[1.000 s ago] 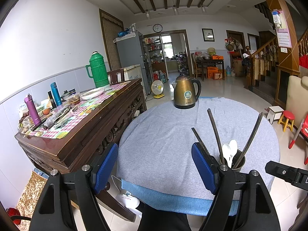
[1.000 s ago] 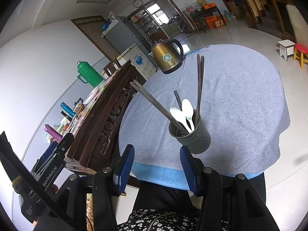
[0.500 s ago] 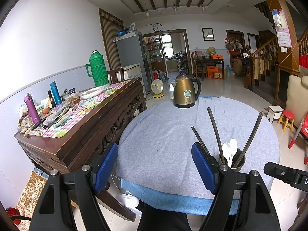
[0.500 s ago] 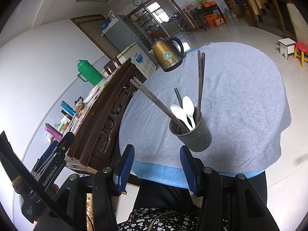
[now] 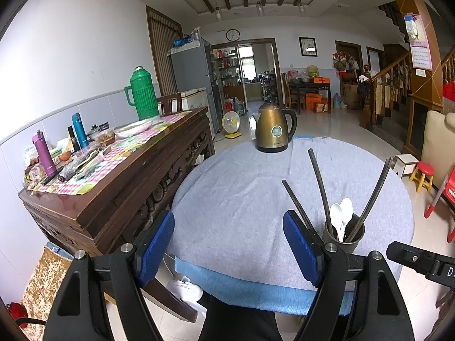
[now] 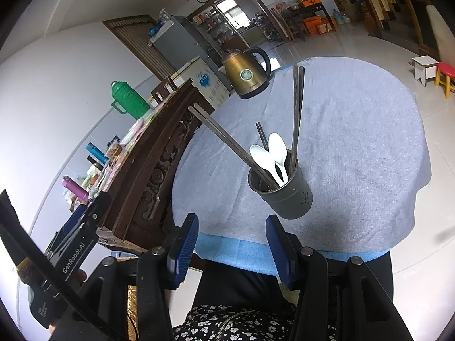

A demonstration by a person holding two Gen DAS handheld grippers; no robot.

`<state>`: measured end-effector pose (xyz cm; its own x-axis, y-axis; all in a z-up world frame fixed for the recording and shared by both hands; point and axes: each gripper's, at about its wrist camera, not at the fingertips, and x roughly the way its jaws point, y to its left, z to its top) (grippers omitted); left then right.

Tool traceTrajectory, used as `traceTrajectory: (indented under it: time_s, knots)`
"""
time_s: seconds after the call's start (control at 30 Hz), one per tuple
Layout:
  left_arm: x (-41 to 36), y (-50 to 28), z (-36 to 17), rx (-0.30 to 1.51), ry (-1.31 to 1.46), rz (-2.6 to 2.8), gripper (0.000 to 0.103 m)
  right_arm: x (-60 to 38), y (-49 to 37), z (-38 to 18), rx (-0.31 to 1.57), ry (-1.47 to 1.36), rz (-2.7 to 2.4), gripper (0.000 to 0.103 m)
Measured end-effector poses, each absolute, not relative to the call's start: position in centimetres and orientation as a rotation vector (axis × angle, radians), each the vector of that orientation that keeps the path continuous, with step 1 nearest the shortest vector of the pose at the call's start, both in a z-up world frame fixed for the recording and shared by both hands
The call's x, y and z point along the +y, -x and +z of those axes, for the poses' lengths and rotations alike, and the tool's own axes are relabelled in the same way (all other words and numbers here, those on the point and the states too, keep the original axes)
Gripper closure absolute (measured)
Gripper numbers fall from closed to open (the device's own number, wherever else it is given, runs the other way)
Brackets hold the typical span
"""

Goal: Organize utensils
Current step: 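Move both grippers down over the dark chopsticks lying on the cloth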

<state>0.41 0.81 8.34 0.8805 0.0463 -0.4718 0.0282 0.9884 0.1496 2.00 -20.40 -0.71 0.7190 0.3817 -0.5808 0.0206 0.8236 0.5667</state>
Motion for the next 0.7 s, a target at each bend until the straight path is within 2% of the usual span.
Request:
traceTrajectory:
  time_s: [0.23,0.7]
  knots:
    - [1.1,-3.1,7.4,0.536,-0.135,0.014,0.024,-20.9,-3.0,0.8,0.727,-0.531,0.196,0.051]
    - [2.6,-11.7,5.9,0.64,-0.14,0.064,0.024,-30.8,-7.7,9.9,0.554,-0.547,0.067,0.049]
